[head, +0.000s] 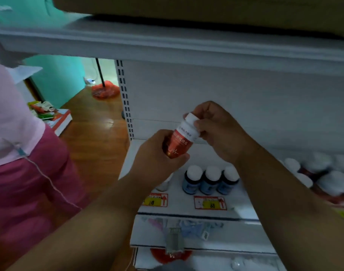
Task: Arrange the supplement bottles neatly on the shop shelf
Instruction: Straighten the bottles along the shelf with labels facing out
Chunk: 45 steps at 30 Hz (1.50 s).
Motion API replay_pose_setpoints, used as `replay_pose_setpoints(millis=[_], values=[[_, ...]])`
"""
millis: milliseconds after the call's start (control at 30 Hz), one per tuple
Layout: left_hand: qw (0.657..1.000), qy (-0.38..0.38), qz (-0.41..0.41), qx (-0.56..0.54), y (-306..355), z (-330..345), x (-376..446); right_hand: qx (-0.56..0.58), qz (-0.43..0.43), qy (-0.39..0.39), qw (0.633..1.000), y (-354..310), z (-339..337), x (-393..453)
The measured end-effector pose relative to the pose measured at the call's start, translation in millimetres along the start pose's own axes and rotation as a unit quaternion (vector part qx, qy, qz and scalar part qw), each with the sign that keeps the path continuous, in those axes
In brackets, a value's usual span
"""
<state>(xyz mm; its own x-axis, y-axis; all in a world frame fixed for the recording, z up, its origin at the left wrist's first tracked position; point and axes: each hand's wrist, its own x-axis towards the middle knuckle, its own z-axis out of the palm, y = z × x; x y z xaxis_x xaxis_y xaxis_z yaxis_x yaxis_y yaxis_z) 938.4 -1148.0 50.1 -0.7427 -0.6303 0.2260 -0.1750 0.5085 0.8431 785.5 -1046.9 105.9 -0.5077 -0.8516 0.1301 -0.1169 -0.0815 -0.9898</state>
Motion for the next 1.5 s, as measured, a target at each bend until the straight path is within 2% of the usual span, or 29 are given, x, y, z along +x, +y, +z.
replay_pose_setpoints(millis=[167, 300, 400, 533, 633, 733, 867, 1000, 1133, 1267, 1500], values=[[0.998, 0.004, 0.052, -0.030, 27.2, 56.0, -3.5, -0.122, 0.018, 0.111, 0.986, -1.6, -36.6, -51.8], [0.995, -0.060, 0.066, -0.051, 48.7, 86.0, -1.6, -0.147, 0.010, 0.128, 0.981, -12.6, -76.9, -75.1], [0.991, -0.102, 0.072, -0.050, 66.4, 111.7, 2.6, -0.124, 0.005, 0.129, 0.984, -15.3, -109.8, -90.0], [0.988, -0.117, 0.098, -0.025, 92.5, 154.6, 6.2, -0.151, 0.000, 0.152, 0.977, -17.0, -161.3, -106.6], [0.989, -0.101, 0.111, -0.016, 99.5, 187.0, 5.4, -0.248, -0.025, 0.215, 0.944, -16.5, -203.4, -115.0], [0.987, -0.077, 0.125, 0.065, 101.0, 220.2, 4.9, -0.349, -0.030, 0.238, 0.906, -6.2, -247.4, -117.8], [0.965, -0.086, 0.125, 0.215, 96.1, 250.1, 7.4, -0.433, -0.014, 0.194, 0.880, 27.1, -276.9, -114.3], [0.948, -0.108, 0.105, 0.282, 92.3, 262.1, 9.5, -0.437, -0.036, 0.183, 0.880, 40.8, -288.1, -113.8], [0.955, -0.089, 0.125, 0.254, 97.3, 263.1, 11.2, -0.424, -0.063, 0.189, 0.884, 36.1, -294.1, -112.4], [0.956, -0.101, 0.175, 0.213, 120.7, 271.6, 21.6, -0.405, -0.052, 0.215, 0.887, 25.4, -294.6, -117.7], [0.949, -0.140, 0.228, 0.167, 147.0, 307.9, 34.9, -0.407, -0.052, 0.291, 0.864, 11.6, -319.6, -145.7]])
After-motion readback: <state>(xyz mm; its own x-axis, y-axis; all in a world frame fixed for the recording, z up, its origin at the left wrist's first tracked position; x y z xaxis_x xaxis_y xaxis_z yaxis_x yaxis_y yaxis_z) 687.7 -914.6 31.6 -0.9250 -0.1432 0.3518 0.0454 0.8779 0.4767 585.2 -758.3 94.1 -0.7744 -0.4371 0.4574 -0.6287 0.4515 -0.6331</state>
